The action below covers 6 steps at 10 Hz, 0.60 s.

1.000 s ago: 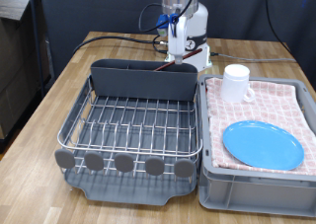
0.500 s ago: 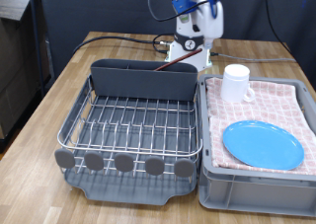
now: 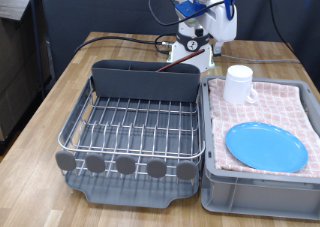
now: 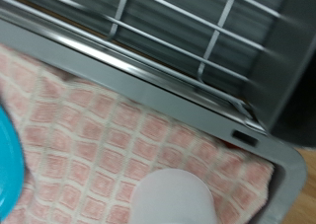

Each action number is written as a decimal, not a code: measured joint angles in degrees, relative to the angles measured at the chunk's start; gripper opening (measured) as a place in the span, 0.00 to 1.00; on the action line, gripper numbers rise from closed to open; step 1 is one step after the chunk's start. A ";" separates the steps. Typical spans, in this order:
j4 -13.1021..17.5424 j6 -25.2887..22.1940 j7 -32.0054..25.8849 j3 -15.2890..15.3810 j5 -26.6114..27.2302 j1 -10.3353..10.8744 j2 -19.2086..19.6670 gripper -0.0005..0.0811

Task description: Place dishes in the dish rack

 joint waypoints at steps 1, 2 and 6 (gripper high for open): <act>0.71 2.32 -2.26 0.31 -0.48 0.43 1.19 0.99; 1.85 3.93 -4.52 0.52 -0.42 1.13 2.62 0.99; 10.08 0.39 -8.33 2.61 -0.38 4.18 9.15 0.99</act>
